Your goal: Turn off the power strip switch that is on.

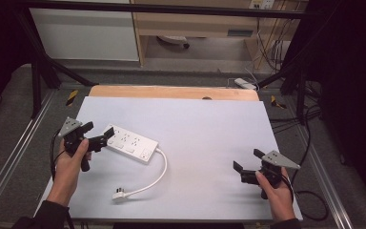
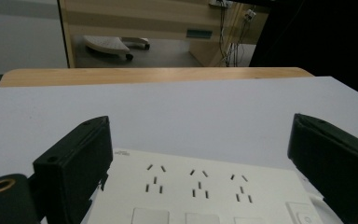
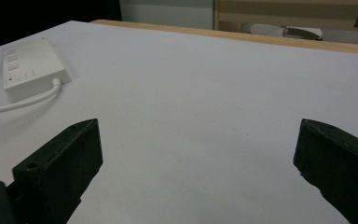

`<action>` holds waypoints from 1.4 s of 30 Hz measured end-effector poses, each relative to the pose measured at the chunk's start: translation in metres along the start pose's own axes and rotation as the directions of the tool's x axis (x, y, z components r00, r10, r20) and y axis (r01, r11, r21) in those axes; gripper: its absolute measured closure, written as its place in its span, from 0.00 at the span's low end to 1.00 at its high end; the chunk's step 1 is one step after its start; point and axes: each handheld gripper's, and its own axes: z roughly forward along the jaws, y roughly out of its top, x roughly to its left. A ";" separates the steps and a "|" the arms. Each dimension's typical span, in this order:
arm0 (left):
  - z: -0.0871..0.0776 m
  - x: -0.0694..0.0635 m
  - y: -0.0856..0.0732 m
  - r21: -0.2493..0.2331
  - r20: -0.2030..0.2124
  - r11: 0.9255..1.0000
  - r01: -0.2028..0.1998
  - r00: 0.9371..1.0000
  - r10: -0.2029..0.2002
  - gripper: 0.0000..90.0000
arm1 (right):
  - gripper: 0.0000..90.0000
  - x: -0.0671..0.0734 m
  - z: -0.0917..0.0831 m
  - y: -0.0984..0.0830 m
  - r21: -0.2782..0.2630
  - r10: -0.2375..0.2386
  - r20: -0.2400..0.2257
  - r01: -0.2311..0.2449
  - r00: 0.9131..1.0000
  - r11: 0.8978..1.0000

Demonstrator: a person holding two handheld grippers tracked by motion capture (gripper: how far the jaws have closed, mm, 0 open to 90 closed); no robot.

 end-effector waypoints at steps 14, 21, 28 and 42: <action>-0.030 -0.021 0.009 -0.010 0.049 0.997 -0.073 0.996 0.074 0.07 | 0.02 -0.001 0.000 0.000 0.000 0.000 0.003 0.000 1.000 1.000; -0.045 -0.026 0.004 -0.019 0.064 0.996 -0.086 0.994 0.087 0.07 | 0.02 -0.001 0.000 0.000 0.000 0.000 0.004 0.000 1.000 1.000; -0.060 -0.029 -0.005 -0.038 0.093 0.994 -0.105 0.990 0.108 0.07 | 0.02 -0.001 0.000 0.000 0.000 0.001 0.004 -0.001 1.000 1.000; -0.077 -0.026 -0.040 -0.036 0.118 0.995 -0.090 0.989 0.094 0.06 | 0.02 0.000 0.000 0.000 0.002 -0.001 0.005 0.001 1.000 1.000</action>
